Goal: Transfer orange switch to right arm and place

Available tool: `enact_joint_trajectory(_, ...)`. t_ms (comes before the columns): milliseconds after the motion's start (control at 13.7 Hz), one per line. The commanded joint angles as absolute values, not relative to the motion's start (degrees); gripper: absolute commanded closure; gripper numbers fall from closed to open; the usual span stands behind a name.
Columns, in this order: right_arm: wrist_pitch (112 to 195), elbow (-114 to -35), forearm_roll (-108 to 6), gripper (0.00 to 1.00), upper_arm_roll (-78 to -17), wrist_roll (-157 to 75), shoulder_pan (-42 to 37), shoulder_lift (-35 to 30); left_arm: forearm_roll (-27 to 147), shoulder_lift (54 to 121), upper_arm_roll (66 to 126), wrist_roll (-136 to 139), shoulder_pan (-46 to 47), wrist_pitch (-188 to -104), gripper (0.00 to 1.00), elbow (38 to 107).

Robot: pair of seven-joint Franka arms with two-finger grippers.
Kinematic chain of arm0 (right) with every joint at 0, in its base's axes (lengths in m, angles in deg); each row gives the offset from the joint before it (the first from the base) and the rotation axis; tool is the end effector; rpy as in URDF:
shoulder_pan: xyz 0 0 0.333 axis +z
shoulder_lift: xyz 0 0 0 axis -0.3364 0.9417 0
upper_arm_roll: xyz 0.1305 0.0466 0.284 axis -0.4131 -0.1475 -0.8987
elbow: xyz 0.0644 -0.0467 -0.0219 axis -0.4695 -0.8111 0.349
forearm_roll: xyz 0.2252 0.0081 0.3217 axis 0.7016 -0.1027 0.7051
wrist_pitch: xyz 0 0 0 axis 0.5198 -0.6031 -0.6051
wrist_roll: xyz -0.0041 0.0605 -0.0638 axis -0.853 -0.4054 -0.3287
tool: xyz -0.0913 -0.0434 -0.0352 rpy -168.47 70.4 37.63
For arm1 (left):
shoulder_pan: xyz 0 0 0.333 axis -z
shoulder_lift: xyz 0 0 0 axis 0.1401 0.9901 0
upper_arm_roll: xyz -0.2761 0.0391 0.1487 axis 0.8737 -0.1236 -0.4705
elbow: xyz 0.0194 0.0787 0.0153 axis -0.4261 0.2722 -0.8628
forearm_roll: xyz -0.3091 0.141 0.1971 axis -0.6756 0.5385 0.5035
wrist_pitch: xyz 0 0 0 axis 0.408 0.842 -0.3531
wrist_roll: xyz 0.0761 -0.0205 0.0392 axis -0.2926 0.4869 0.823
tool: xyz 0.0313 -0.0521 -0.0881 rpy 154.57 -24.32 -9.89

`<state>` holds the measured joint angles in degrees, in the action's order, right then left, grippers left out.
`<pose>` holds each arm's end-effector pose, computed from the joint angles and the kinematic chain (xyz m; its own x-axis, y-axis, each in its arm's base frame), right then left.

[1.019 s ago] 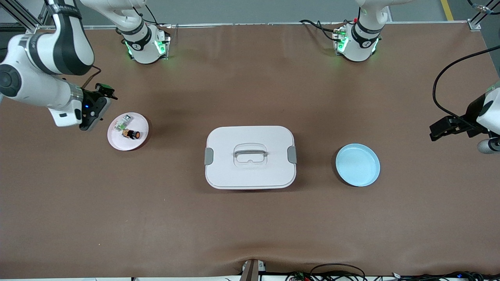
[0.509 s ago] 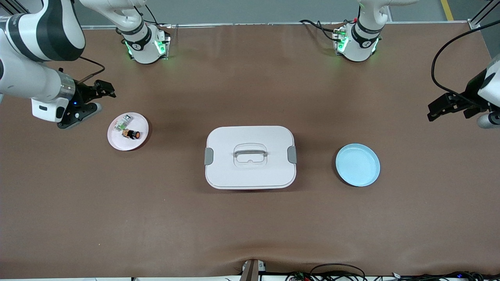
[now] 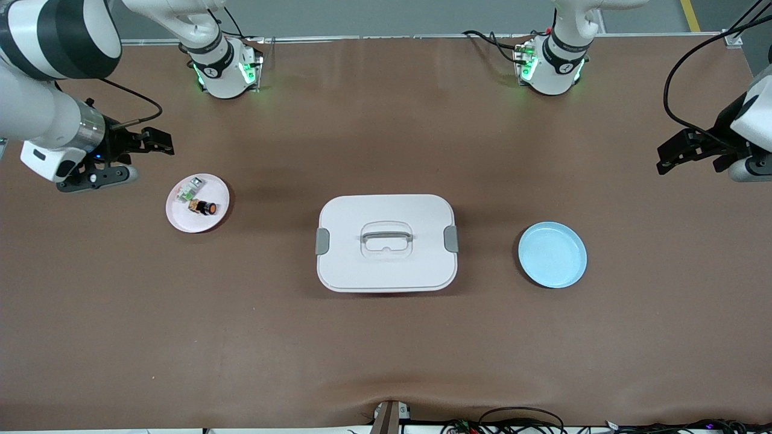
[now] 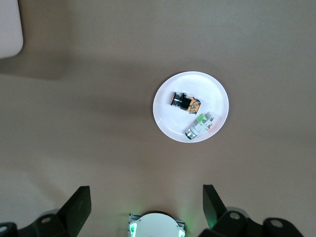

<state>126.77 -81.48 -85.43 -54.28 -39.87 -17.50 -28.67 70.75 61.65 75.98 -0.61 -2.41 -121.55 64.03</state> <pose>0.5170 0.0389 0.5170 0.9587 0.1346 -0.2504 0.1230 -0.9905 -0.0614 0.5564 -0.0330 0.6256 0.9992 0.0120 0.0393 0.0131 -0.9995 -0.0291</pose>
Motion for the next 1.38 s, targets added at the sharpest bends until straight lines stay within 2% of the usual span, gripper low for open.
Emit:
enact_joint_trajectory(0,121.3,-74.7,-86.5,0.0,-54.1,-31.3,-17.4,-25.9,70.0,59.8,74.3,-1.9,-0.9,-121.8,0.0,65.6)
enact_joint_trajectory(364,119.2,-66.7,-86.7,0.0,-53.7,-28.5,-19.0,-25.9,69.9,59.4,74.3,-1.9,-0.8,-121.4,0.0,65.5)
enact_joint_trajectory(728,119.1,-63.2,-85.8,0.0,-53.8,-28.3,-21.9,-25.9,70.0,59.4,74.5,-1.9,-0.8,-121.3,0.0,65.5)
enact_joint_trajectory(1310,118.9,-60.4,-86.1,0.0,-53.8,-29.1,-22.3,-26.2,70.0,59.4,74.9,-1.9,-0.4,-121.3,0.0,65.6)
